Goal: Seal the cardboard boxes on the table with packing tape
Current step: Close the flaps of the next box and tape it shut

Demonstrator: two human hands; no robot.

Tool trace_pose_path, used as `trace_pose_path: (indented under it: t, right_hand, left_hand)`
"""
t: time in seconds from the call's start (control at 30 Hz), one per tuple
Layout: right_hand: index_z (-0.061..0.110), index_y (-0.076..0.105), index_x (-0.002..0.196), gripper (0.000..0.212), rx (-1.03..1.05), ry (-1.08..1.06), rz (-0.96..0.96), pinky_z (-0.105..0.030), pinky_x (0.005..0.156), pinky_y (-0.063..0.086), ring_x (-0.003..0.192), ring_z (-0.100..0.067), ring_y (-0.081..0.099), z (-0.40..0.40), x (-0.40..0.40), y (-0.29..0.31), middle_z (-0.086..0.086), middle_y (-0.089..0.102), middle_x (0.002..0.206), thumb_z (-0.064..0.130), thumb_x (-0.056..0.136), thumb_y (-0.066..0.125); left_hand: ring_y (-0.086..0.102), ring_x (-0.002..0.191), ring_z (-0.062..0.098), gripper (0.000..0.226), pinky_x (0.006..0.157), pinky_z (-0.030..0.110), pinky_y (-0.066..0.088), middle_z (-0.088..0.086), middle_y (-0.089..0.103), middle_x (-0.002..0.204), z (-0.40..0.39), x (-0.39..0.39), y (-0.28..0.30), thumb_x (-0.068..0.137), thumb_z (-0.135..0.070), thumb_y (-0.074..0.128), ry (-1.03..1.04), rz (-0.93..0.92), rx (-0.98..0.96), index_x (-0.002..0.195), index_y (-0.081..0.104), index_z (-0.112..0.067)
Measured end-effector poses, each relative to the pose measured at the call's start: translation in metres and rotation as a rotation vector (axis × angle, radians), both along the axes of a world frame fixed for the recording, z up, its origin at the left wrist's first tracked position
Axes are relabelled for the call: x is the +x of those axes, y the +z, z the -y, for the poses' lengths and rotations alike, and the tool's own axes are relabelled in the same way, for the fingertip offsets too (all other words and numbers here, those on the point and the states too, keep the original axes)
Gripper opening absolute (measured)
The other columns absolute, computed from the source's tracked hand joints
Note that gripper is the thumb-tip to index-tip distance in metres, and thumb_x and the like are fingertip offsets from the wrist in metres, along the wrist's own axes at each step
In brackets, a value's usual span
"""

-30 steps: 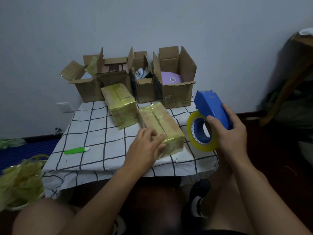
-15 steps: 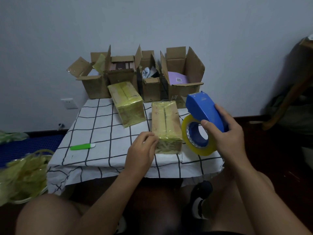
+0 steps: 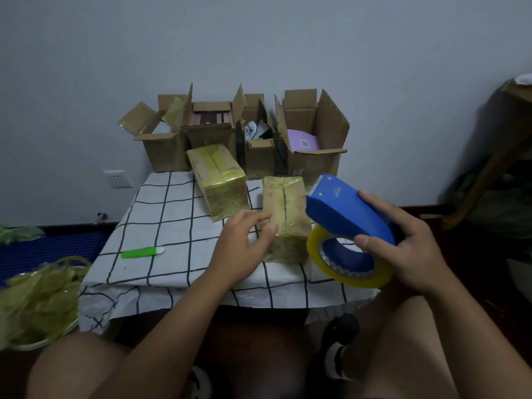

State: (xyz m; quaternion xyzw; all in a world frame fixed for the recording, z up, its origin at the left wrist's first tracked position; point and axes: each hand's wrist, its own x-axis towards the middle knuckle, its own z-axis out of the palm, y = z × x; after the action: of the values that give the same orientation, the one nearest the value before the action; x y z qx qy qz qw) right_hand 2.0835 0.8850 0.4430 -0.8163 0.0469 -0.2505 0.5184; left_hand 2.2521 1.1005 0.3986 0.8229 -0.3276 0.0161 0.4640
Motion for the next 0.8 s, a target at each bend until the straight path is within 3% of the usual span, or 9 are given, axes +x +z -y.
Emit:
trace_pose_path:
  t: [0.07, 0.17, 0.27, 0.37, 0.43, 0.53, 0.6, 0.8]
  right_hand:
    - [0.06, 0.054, 0.128, 0.064, -0.032, 0.065, -0.017, -0.007, 0.082, 0.047, 0.115, 0.006, 0.057, -0.004, -0.004, -0.001, 0.038, 0.056, 0.123, 0.047, 0.068, 0.072]
    - [0.055, 0.053, 0.131, 0.065, -0.055, 0.123, -0.03, -0.007, 0.087, 0.045, 0.12, 0.005, 0.055, -0.008, -0.006, -0.005, 0.035, 0.055, 0.13, 0.045, 0.069, 0.072]
    - [0.053, 0.051, 0.133, 0.066, -0.079, 0.154, -0.031, -0.008, 0.088, 0.045, 0.119, 0.001, 0.056, -0.011, -0.009, -0.007, 0.031, 0.056, 0.13, 0.045, 0.071, 0.072]
    - [0.055, 0.051, 0.134, 0.067, -0.093, 0.173, -0.028, -0.01, 0.088, 0.046, 0.118, -0.002, 0.057, -0.012, -0.011, -0.009, 0.028, 0.057, 0.13, 0.045, 0.071, 0.072]
    - [0.057, 0.051, 0.133, 0.066, -0.09, 0.186, -0.023, -0.01, 0.088, 0.047, 0.118, -0.003, 0.057, -0.013, -0.012, -0.01, 0.028, 0.056, 0.13, 0.045, 0.072, 0.072]
    - [0.059, 0.051, 0.132, 0.065, -0.094, 0.185, -0.019, -0.011, 0.088, 0.047, 0.119, -0.003, 0.056, -0.013, -0.013, -0.009, 0.028, 0.055, 0.131, 0.047, 0.071, 0.072]
    - [0.059, 0.05, 0.132, 0.065, -0.108, 0.184, -0.024, -0.011, 0.087, 0.048, 0.118, -0.002, 0.056, -0.013, -0.012, -0.009, 0.029, 0.054, 0.131, 0.048, 0.071, 0.071]
    - [0.061, 0.049, 0.133, 0.067, -0.223, 0.201, -0.125, -0.017, 0.087, 0.051, 0.112, -0.005, 0.059, 0.004, -0.001, 0.005, 0.029, 0.056, 0.127, 0.056, 0.07, 0.072]
  left_hand:
    - [0.062, 0.089, 0.007, 0.042, 0.083, 0.031, 0.051, -0.005, 0.068, 0.097, 0.003, -0.011, 0.026, 0.091, -0.054, 0.053, 0.029, -0.225, -0.142, 0.096, 0.073, -0.018]
    - [0.066, 0.076, 0.014, 0.066, 0.076, 0.033, 0.054, 0.002, 0.074, 0.083, 0.007, -0.023, 0.058, 0.074, -0.073, 0.043, -0.079, -0.627, -0.22, 0.085, 0.073, -0.015]
    - [0.065, 0.072, 0.014, 0.046, 0.069, 0.027, 0.053, 0.002, 0.072, 0.078, 0.002, -0.029, 0.068, 0.076, -0.06, 0.057, -0.197, -0.808, -0.206, 0.08, 0.071, -0.016]
    - [0.065, 0.072, 0.012, 0.021, 0.066, 0.021, 0.052, 0.007, 0.072, 0.084, -0.005, -0.03, 0.065, 0.091, -0.025, 0.062, -0.262, -0.857, -0.238, 0.094, 0.072, -0.007]
    - [0.065, 0.067, 0.011, 0.017, 0.064, 0.02, 0.053, 0.008, 0.071, 0.079, -0.008, -0.029, 0.065, 0.093, -0.01, 0.059, -0.232, -0.894, -0.259, 0.101, 0.069, 0.001]
    - [0.062, 0.063, 0.011, 0.016, 0.062, 0.021, 0.053, 0.008, 0.068, 0.074, -0.007, -0.029, 0.066, 0.094, -0.007, 0.058, -0.181, -0.925, -0.235, 0.101, 0.068, 0.003]
    - [0.061, 0.063, 0.011, 0.009, 0.061, 0.021, 0.052, 0.007, 0.068, 0.075, -0.005, -0.031, 0.066, 0.093, -0.008, 0.06, -0.15, -0.912, -0.195, 0.092, 0.068, -0.003]
    - [0.055, 0.056, 0.008, 0.014, 0.055, 0.019, 0.049, 0.008, 0.064, 0.07, 0.001, -0.019, 0.066, 0.092, -0.006, 0.063, 0.006, -0.671, -0.109, 0.078, 0.065, -0.004]
